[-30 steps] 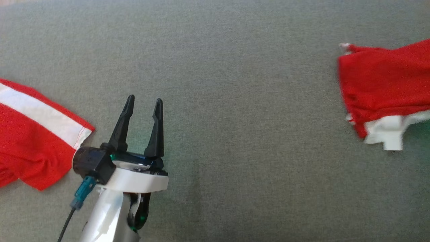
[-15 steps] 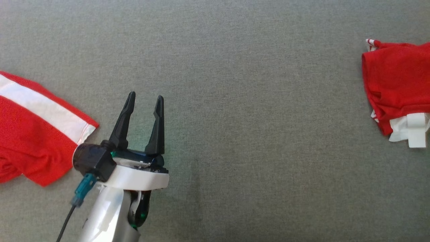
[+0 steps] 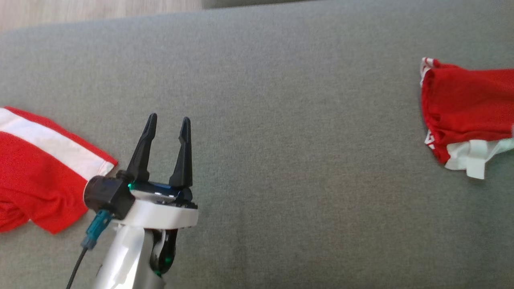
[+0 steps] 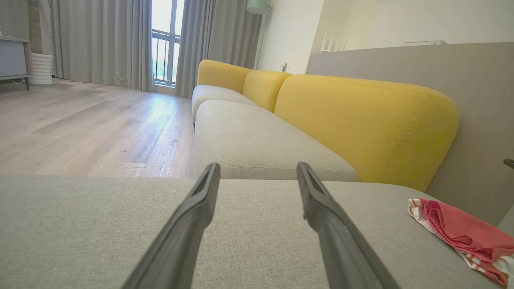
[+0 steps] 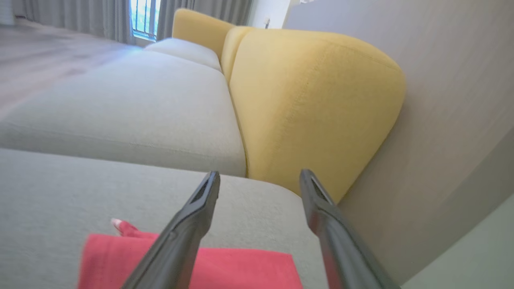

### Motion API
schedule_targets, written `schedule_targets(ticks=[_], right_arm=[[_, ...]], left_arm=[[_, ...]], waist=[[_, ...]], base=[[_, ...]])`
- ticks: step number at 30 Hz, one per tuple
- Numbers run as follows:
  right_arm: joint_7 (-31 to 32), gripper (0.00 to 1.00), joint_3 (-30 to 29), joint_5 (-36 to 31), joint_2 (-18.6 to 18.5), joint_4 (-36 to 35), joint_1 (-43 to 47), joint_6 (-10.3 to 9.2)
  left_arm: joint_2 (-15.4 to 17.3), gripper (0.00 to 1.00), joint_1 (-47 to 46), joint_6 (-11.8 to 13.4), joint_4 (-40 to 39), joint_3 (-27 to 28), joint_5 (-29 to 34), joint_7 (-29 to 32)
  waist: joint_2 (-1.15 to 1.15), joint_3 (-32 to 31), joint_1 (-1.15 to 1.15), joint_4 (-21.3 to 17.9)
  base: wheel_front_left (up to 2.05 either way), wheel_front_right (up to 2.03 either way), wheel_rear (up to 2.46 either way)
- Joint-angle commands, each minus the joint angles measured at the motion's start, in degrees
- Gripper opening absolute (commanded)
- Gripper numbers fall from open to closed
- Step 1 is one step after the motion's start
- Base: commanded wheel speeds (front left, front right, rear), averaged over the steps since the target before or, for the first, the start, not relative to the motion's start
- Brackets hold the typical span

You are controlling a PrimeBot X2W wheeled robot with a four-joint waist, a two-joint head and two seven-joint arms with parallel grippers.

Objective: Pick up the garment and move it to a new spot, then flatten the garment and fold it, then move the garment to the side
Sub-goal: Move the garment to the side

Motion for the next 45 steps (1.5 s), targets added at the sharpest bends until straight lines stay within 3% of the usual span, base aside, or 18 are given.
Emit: schedule_targets(ticks=[1,11,18,27,45], right_arm=[[-0.86,1.0,1.59,0.81,0.58,-3.51,0.11,0.39],[0.22,1.0,5.99,6.89,12.93,-18.16,8.95,0.39],[0.44,1.0,8.37,10.49,18.43,-25.82,19.01,0.39],[-2.23,1.0,11.05,15.8,19.56,-26.46,28.3,0.39],[-4.43,1.0,12.41,17.48,19.58,-24.74,28.32,0.39]], left_arm=[[0.3,1.0,0.06,0.09,-1.99,2.37,-0.05,-0.54],[0.02,1.0,3.52,0.09,-3.76,3.8,-1.03,-0.54],[-0.03,1.0,6.34,0.09,-3.23,3.74,-1.12,-0.54],[-0.05,1.0,9.32,0.09,-2.17,3.9,-1.03,-0.54],[-0.06,1.0,9.46,0.28,-2.0,4.35,-1.48,-0.54]], waist=[[0.0,-1.76,0.0,-0.52],[0.0,-7.58,0.0,-0.79],[0.0,-10.41,0.0,-0.4],[0.0,-12.15,0.0,-0.44],[0.0,-11.72,0.0,-0.35]], base=[[0.0,0.0,0.0],[0.0,0.0,0.0],[0.0,0.0,0.0],[0.0,0.0,0.0],[0.0,0.0,0.0]])
